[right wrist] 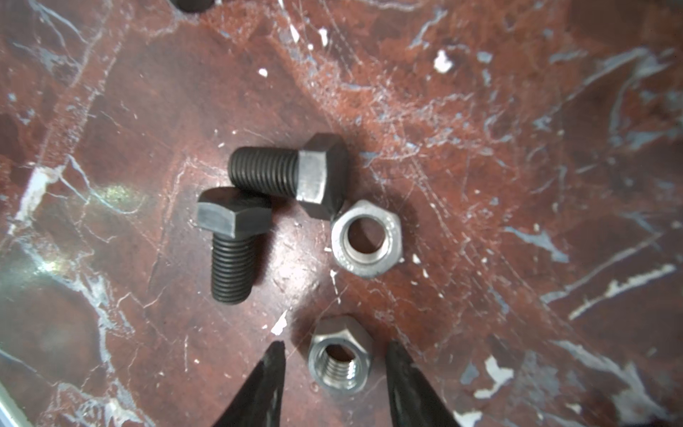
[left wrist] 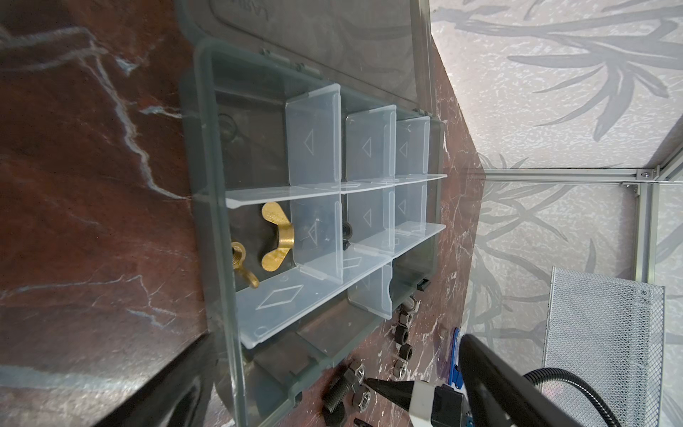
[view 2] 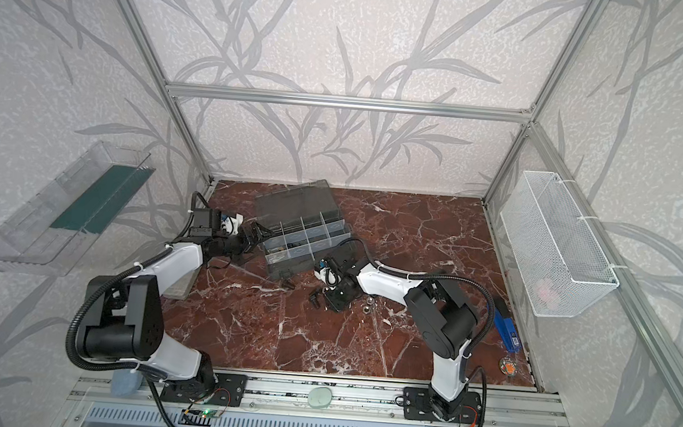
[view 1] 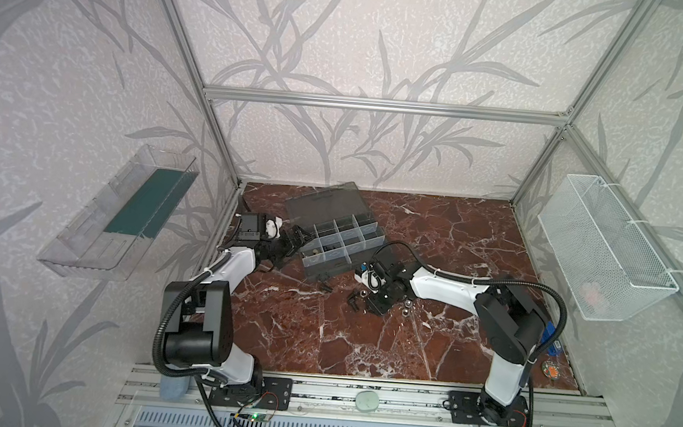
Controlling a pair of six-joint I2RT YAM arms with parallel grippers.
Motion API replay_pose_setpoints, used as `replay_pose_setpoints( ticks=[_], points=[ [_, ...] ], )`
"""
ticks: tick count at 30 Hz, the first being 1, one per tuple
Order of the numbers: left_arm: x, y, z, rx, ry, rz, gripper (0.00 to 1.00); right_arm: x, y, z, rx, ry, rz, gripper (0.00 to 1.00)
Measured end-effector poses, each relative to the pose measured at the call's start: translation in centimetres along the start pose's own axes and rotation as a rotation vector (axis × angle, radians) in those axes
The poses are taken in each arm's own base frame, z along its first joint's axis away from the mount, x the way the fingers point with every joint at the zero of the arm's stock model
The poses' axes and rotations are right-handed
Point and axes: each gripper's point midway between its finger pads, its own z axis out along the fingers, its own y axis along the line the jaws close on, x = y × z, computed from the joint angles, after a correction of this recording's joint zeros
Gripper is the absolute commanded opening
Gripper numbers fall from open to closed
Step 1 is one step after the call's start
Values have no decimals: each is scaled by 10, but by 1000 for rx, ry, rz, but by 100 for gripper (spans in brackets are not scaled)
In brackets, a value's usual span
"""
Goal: Sort the screws and nuts into containers
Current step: 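Lower the right gripper and close it on a silver hex nut, then lift the silver hex nut and carry it over the organizer box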
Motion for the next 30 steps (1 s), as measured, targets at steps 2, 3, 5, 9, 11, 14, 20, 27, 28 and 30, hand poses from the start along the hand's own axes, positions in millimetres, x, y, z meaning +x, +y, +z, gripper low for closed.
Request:
replay_pose_setpoints(
  ticks=[2,3,5,9,11,14,20,27,28,30],
  points=[
    [0,0,0,0,0,0,99,-1,2,0,6,3,-11,42],
    [0,0,0,0,0,0,100,-2,3,1,9,5,-17,41],
    [0,0,0,0,0,0,99,-1,5,2,12,14,-29,39],
    [0,0,0,0,0,-1,99,-1,5,3,24,23,-44,34],
    [0,0,0,0,0,-1,100,0,5,3,25,28,-46,32],
    [0,0,0,1,0,-1,99,0,4,3,30,35,-49,25],
    [0,0,0,1,0,0,99,-1,3,2,35,33,-60,4],
    [0,-1,0,4,0,1,100,-15,3,-7,27,7,-78,0],
    [0,-1,0,5,0,2,99,-21,3,-10,23,-6,-79,0],
    [-1,-1,0,6,-2,4,100,-35,0,-19,16,-44,-81,0]
  ],
)
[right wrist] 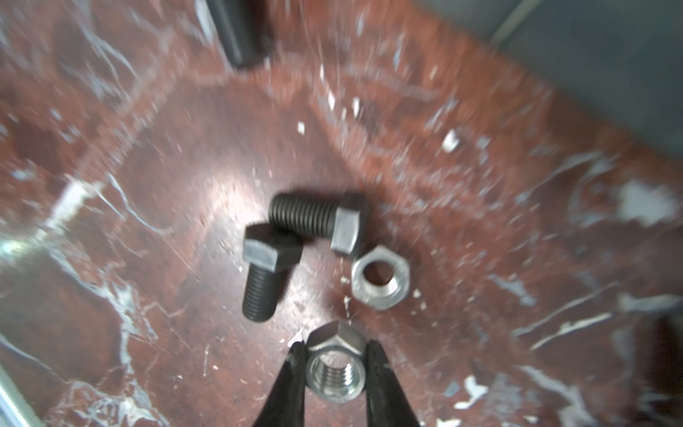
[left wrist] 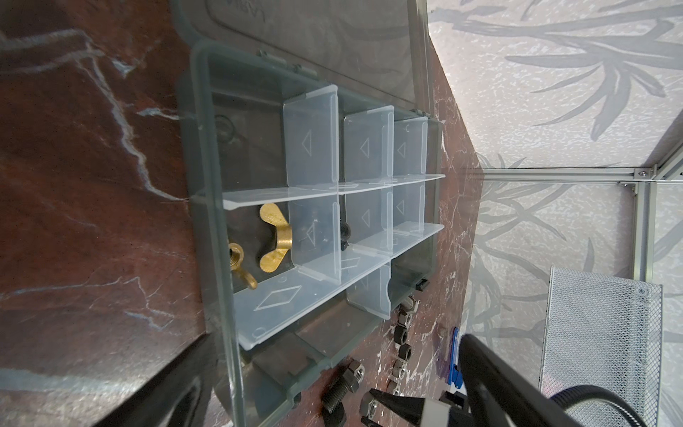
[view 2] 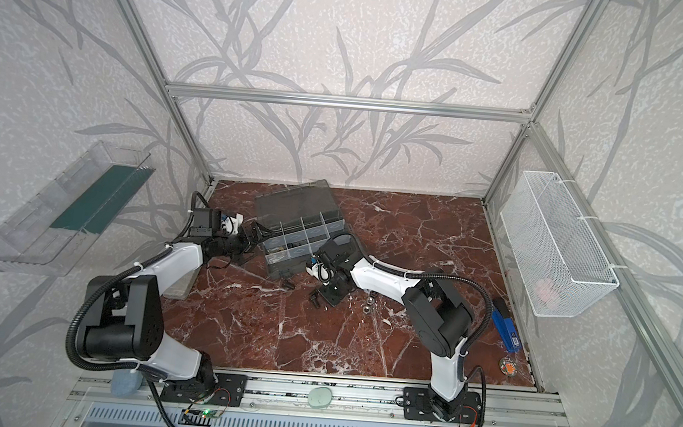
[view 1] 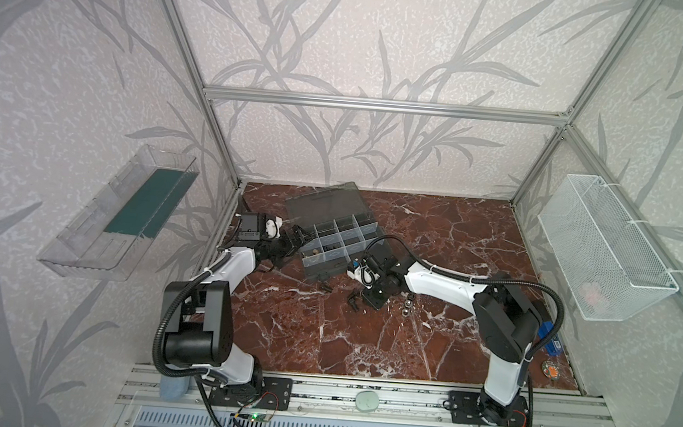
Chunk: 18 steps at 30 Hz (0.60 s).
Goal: Sort the screws and nuts into containers
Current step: 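Lift the silver hex nut and carry it over the organizer box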
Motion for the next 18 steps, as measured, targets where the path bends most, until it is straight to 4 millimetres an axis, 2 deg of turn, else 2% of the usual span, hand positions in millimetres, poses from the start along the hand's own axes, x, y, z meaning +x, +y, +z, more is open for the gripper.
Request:
replay_pose_setpoints(
  ticks=[10,18],
  points=[
    [-1,-1,0,4,-5,5,99,-61,-39,-47,31,-181,1,0],
    [-2,-2,0,6,-7,7,99,-121,-68,-82,89,-367,-3,0]
  ],
)
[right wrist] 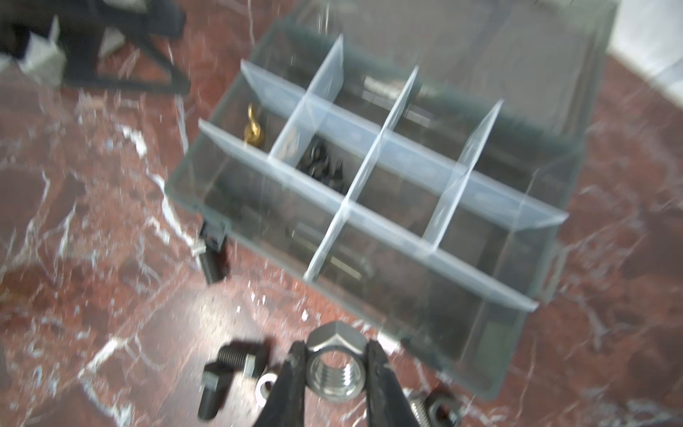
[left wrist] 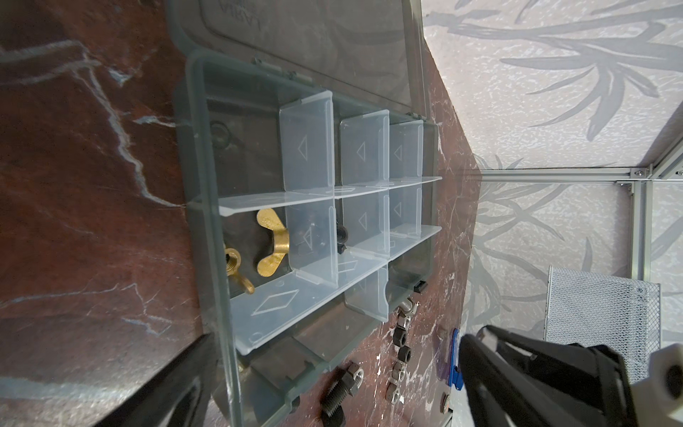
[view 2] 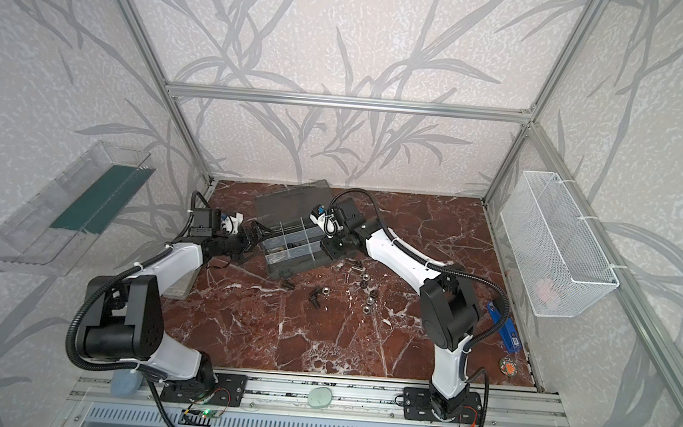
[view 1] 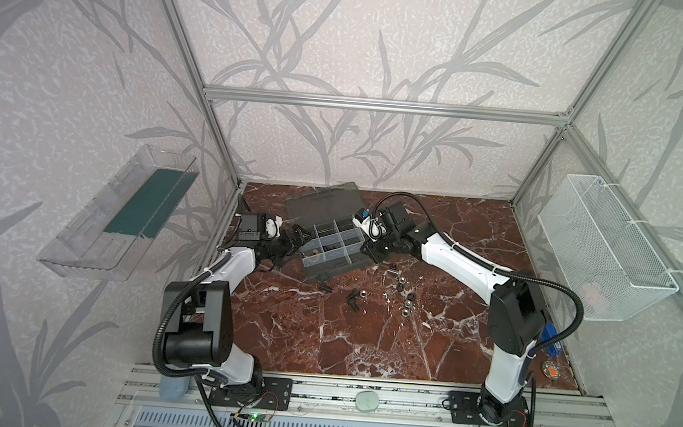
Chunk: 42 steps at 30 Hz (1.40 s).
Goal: Sort the screws and nuts into containers
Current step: 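Lift the silver hex nut and carry it over the organizer box, then lower the silver hex nut into an empty compartment and open the right gripper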
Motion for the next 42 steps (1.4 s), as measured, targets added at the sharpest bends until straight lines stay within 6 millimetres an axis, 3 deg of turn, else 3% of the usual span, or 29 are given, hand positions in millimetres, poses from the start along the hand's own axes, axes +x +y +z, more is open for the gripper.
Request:
replay_pose_setpoints(
  ticks=[5,14,30,42],
  points=[
    [0,0,0,2,0,1,99,-29,-19,19,40,-60,19,0],
    [0,-1,0,4,1,1,99,-34,-38,67,81,-46,66,0],
    [0,-1,0,4,1,1,99,-19,-47,97,97,-1,92,0],
    [0,-1,0,4,1,1,99,-12,-50,101,111,27,95,0]
  ],
)
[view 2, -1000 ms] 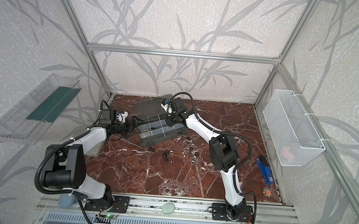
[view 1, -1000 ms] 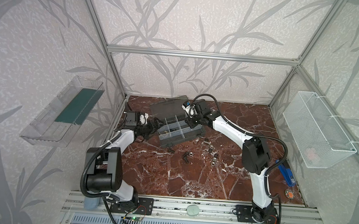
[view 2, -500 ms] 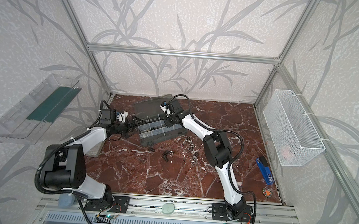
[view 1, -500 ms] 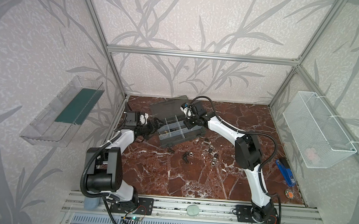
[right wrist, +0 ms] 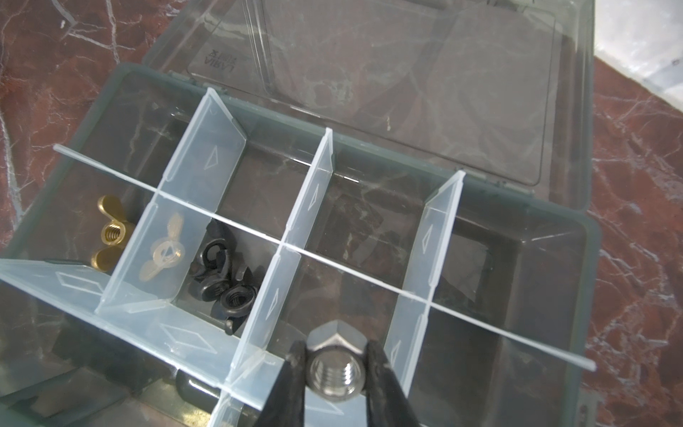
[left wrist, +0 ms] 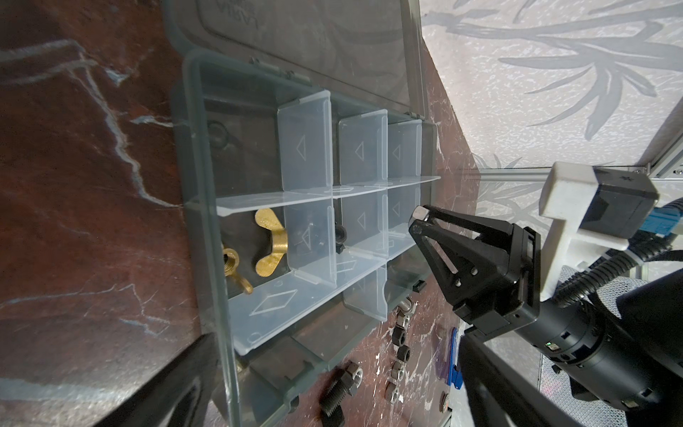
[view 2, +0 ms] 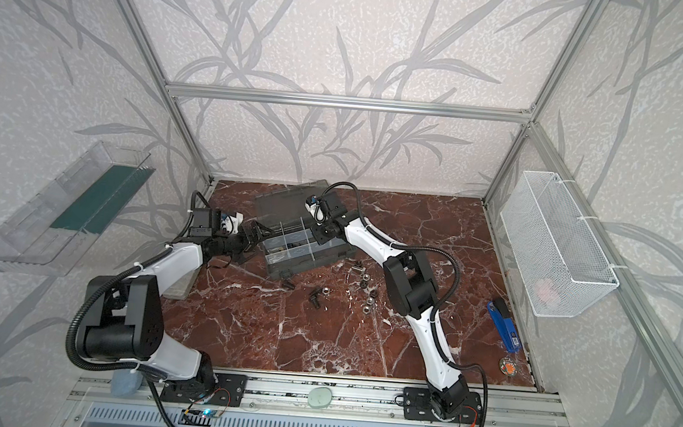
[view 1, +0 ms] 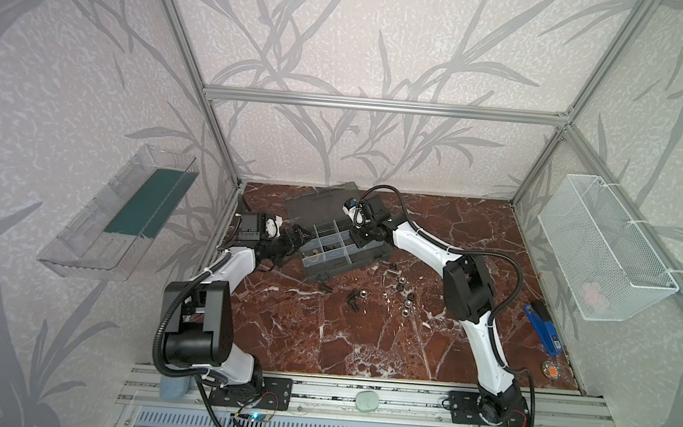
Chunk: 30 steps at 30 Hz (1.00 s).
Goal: Sort the screws and nuts into containers
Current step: 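Lower the silver hex nut into an empty compartment and open the right gripper, then move the right gripper back to a silver hex nut beside the black bolts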
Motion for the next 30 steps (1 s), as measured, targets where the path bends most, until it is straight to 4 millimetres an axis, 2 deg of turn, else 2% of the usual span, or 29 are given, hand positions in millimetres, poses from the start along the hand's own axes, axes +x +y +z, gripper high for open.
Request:
replay_pose_setpoints(
  ticks=[8,10,14,18,30],
  points=[
    [0,0,0,0,0,0,100,2,-1,0,6,9,1,2],
    [0,0,0,0,0,0,100,2,-1,0,6,9,1,7],
    [0,0,0,0,0,0,99,2,-1,0,6,9,1,26],
    [0,0,0,0,0,0,99,1,-1,0,8,9,1,33],
    [3,2,0,-9,10,-6,99,1,0,-5,4,14,-29,38]
  ],
)
